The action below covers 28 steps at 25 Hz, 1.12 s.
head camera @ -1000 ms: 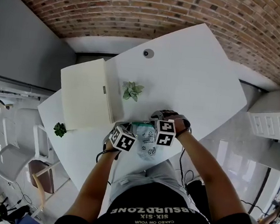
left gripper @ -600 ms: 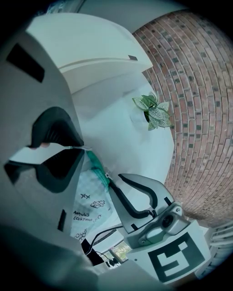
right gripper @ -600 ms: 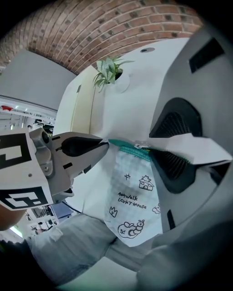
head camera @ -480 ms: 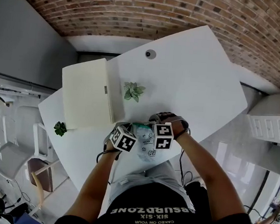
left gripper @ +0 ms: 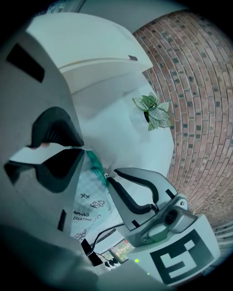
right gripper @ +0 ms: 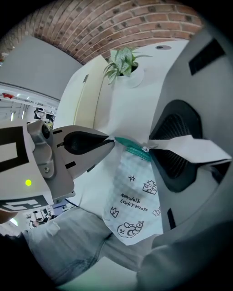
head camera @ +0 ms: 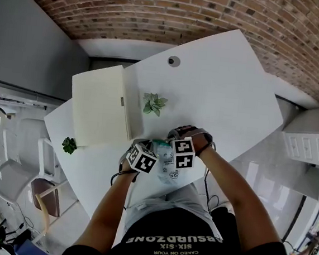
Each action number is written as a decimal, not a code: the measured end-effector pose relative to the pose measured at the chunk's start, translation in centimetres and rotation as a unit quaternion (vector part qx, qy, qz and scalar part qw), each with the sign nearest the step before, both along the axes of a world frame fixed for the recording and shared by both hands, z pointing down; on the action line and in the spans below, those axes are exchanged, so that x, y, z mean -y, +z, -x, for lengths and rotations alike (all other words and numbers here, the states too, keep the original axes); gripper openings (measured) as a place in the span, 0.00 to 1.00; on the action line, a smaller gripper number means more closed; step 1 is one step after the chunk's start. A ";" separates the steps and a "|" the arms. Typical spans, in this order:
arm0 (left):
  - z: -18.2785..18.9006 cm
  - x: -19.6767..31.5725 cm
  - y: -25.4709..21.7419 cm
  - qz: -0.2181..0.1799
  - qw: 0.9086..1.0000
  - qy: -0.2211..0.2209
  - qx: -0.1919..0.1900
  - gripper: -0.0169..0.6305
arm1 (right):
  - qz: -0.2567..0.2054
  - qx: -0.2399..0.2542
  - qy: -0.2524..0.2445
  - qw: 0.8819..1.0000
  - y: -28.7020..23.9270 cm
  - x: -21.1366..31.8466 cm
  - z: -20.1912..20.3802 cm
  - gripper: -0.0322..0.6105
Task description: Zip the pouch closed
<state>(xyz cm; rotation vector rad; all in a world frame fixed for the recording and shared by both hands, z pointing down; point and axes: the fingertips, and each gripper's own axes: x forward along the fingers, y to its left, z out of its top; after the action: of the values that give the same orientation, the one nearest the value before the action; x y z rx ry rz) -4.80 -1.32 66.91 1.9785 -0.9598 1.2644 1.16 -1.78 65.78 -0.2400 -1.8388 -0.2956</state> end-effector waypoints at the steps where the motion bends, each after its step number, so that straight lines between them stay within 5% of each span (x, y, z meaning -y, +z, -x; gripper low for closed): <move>1: 0.0 0.0 0.0 0.000 1.000 0.000 0.000 0.06 | 0.001 -0.004 -0.008 1.000 0.1 -0.1 0.0 0.14; 8: 0.1 0.0 0.0 0.000 1.000 0.002 0.000 0.06 | -0.008 -0.016 -0.052 0.998 0.5 -0.7 -0.1 0.06; 28: 0.1 0.0 0.2 0.006 1.000 0.004 0.010 0.06 | 0.018 -0.005 -0.030 0.999 -0.1 -0.6 -0.6 0.05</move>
<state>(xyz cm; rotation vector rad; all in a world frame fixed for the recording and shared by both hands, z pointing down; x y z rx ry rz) -4.86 -1.36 67.11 1.9653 -0.9536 1.2935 1.79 -1.22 65.69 -0.3230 -1.8301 -0.3025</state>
